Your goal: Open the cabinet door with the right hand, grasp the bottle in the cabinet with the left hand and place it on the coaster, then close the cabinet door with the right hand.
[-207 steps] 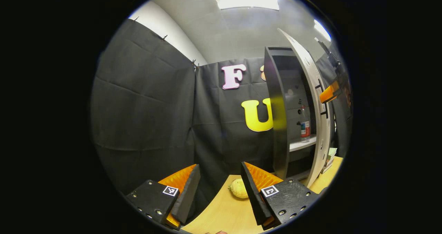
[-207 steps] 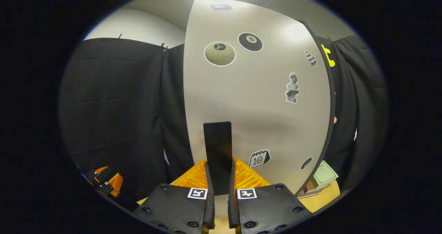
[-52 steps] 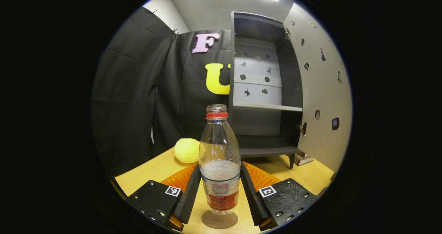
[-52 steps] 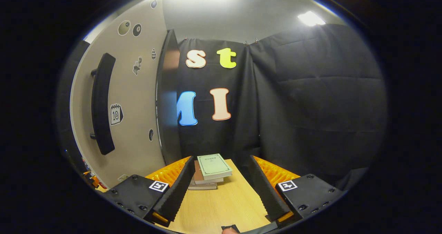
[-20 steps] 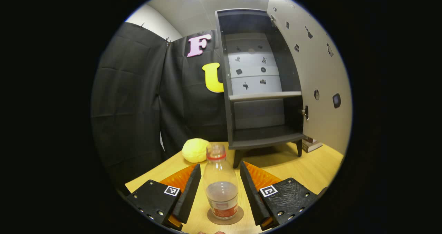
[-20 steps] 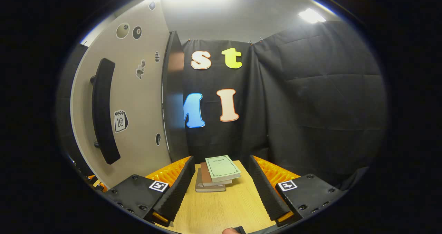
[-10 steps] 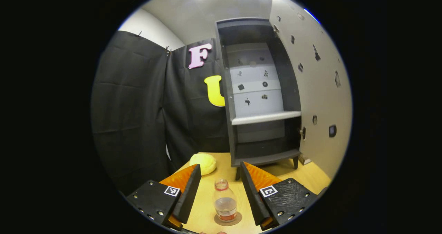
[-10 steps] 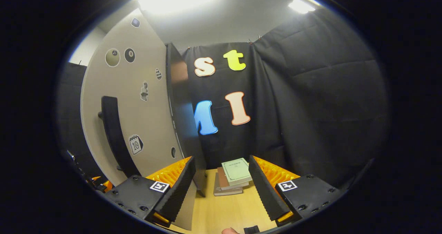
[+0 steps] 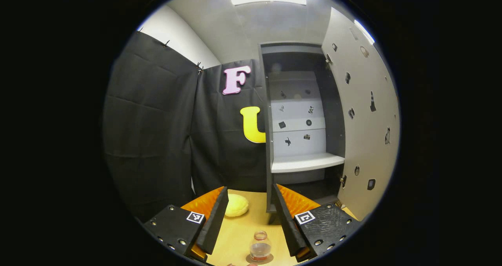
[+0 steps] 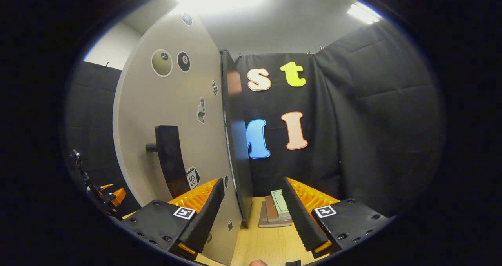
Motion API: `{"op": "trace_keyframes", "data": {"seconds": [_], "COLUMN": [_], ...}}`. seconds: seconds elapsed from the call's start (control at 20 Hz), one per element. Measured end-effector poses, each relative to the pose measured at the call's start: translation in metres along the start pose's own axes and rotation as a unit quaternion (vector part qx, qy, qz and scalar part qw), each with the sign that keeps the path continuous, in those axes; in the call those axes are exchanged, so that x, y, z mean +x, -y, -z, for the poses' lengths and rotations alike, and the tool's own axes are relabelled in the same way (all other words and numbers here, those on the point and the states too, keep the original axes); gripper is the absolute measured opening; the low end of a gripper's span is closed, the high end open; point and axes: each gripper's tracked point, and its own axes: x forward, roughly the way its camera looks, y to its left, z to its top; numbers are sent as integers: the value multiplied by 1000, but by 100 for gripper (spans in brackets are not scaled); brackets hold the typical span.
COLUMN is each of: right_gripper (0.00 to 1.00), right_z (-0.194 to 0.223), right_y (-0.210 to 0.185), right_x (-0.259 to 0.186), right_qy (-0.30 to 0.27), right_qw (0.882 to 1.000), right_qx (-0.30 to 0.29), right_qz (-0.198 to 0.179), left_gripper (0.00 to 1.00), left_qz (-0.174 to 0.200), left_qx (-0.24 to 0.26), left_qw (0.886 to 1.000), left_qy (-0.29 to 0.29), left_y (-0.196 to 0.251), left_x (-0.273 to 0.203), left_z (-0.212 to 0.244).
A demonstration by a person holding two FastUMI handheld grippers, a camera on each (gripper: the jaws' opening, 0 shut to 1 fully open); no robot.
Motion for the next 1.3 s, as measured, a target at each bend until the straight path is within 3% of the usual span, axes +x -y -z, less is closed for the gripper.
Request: {"op": "trace_keyframes", "data": {"seconds": [0.05,0.1,0.3,0.8,1.3], "right_gripper": [87,95,95,95,95], "right_z": [2,1,3,4,10], "right_y": [-3,-5,-23,-100,-162], "right_x": [1,1,3,10,32], "right_qy": [-3,-3,-7,-12,-10], "right_qw": [1000,1000,1000,998,998], "right_qx": [-4,-7,-12,-52,-53], "right_qz": [4,9,12,-22,-39], "left_gripper": [63,65,65,65,65], "left_qz": [1,3,15,33,42], "left_qx": [2,2,-2,-15,-12], "left_qw": [1000,1000,1000,999,999], "left_qy": [4,7,13,14,21], "left_y": [-7,-11,-26,-69,-109], "left_x": [4,8,27,49,66], "left_z": [-3,-6,-10,-5,-2]}}
